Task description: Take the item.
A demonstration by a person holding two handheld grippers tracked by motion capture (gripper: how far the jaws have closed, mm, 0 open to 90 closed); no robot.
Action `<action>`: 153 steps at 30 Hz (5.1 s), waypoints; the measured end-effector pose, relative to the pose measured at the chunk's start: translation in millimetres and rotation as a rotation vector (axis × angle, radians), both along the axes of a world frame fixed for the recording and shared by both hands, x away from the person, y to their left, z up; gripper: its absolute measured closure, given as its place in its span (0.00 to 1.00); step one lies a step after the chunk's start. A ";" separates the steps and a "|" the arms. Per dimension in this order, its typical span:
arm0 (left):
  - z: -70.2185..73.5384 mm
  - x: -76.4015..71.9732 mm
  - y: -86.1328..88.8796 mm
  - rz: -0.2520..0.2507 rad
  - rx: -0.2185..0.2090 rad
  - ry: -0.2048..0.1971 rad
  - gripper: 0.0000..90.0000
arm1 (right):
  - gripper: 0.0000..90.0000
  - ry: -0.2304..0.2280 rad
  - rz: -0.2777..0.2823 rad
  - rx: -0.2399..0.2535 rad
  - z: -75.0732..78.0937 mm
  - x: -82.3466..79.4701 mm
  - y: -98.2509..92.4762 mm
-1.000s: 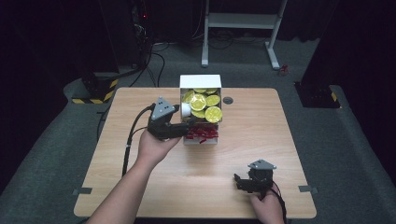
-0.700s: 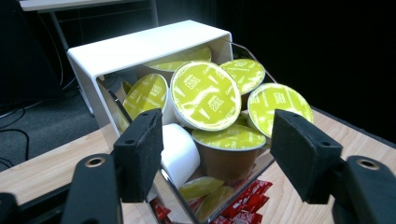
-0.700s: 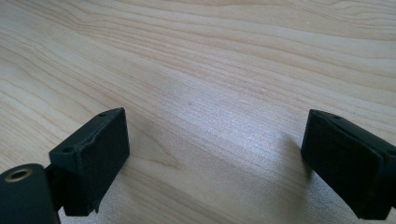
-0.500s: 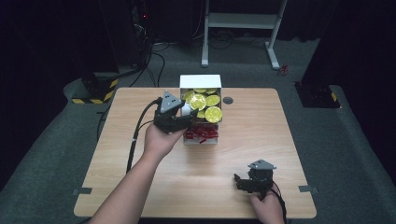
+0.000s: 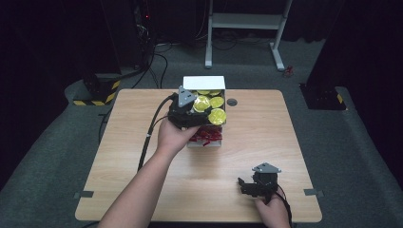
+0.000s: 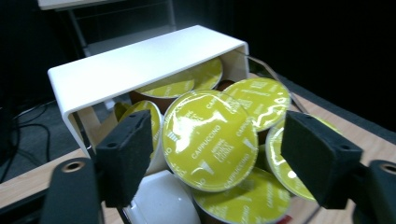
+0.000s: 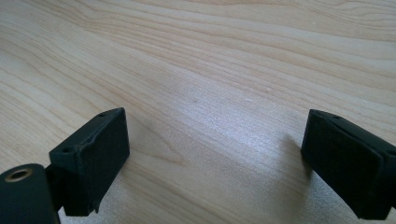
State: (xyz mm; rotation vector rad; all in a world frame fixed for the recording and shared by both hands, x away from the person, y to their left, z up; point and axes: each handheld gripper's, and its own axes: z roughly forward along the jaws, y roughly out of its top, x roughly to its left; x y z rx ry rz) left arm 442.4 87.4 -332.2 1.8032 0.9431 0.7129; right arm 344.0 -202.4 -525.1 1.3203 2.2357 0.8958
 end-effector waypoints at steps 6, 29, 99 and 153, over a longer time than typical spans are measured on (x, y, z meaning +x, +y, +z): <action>-1.9 4.8 -5.8 0.000 0.017 0.004 0.27 | 0.09 0.001 -0.001 0.001 0.1 -0.1 0.2; -8.0 0.5 -0.1 0.022 -0.003 -0.024 0.41 | 0.09 0.004 0.004 0.002 0.1 -0.2 0.5; 1.6 -40.0 43.2 0.002 -0.108 -0.028 0.43 | 0.09 0.003 0.004 0.002 0.0 -0.1 0.5; -62.0 -68.8 133.5 0.102 -0.093 0.047 0.43 | 0.09 0.004 0.004 0.003 0.0 -0.7 0.6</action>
